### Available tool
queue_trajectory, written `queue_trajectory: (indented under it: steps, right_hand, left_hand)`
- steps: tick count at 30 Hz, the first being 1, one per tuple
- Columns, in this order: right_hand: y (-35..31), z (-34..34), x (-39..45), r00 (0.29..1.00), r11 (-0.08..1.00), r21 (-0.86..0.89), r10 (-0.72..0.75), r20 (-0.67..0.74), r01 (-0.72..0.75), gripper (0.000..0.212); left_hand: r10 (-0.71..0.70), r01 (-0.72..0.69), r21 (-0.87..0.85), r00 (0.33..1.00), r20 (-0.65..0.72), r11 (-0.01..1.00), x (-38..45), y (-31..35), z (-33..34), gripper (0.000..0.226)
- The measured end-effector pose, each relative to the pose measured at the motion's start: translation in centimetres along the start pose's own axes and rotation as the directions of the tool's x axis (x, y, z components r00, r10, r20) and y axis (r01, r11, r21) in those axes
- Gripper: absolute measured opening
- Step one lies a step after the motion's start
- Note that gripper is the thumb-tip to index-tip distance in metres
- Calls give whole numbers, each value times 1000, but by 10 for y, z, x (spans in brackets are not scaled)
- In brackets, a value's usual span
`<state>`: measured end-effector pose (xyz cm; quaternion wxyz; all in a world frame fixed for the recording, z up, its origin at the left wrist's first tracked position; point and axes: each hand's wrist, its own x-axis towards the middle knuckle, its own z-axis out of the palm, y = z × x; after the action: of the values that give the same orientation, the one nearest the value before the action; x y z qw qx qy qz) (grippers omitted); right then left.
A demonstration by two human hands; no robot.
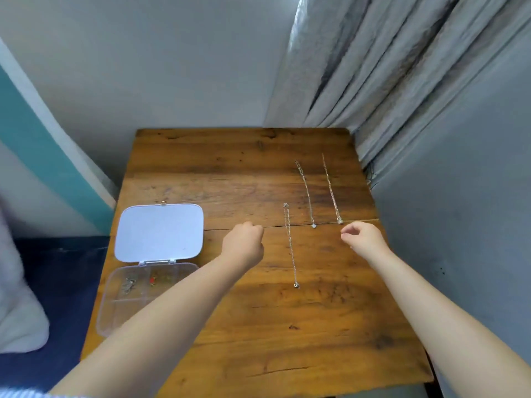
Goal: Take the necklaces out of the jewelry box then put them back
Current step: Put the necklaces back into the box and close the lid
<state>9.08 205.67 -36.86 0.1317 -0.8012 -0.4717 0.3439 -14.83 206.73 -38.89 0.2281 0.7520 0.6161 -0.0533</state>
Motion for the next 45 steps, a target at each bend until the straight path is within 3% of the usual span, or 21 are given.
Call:
queue_trajectory:
  steps: [5,11,15,19,23,27,30,32,34,37,39,41,43,45]
  right_hand:
    - [27,-24,61,988,976,-177,-108,106,126,24]
    - [49,4,107,941,885,-332,-272,201,326,38]
    - [60,17,128,915,846,-348,-362,181,403,35]
    - [72,9,139,831,724,-408,-497,251,556,26]
    - [78,0,142,762,633,-429,-577,293,644,19]
    - [76,-3,141,797,685,-411,-547,257,602,8]
    - [78,-5,141,862,790,-345,-462,208,507,14]
    - [79,-8,141,880,838,-271,-435,191,473,16]
    - [77,-14,138,902,885,-181,-411,129,429,13]
    - [72,-22,133,974,973,-48,-224,46,226,29]
    - [66,-27,129,995,1000,11,-16,100,15,23]
    - [54,-27,114,974,994,-3,105,199,-107,17]
    - [41,-24,96,970,999,-28,51,238,-46,17]
    - [25,-20,74,967,992,-9,-118,226,124,20]
  left_hand:
    - [-120,120,-13,993,21,993,39,68,19,27]
    - [-208,209,-26,978,32,978,71,114,58,24]
    - [-171,171,-49,985,6,984,88,123,82,43]
    - [-48,49,16,997,-64,999,101,124,96,35]
    - [-24,28,67,998,-57,997,109,120,94,31]
    - [-45,46,22,996,-81,999,115,124,91,26]
    - [-100,88,-106,988,-118,991,114,122,91,30]
    - [-184,162,-174,975,-120,971,110,120,88,31]
    - [-356,311,-283,927,-122,907,102,117,82,27]
    - [-539,444,-474,839,-78,760,80,105,71,24]
    - [-559,433,-570,827,-58,699,58,94,61,22]
    - [-541,383,-638,839,-62,667,30,82,48,23]
    - [-506,300,-685,855,-116,664,1,70,36,23]
    - [-489,192,-753,851,-192,630,-27,59,23,20]
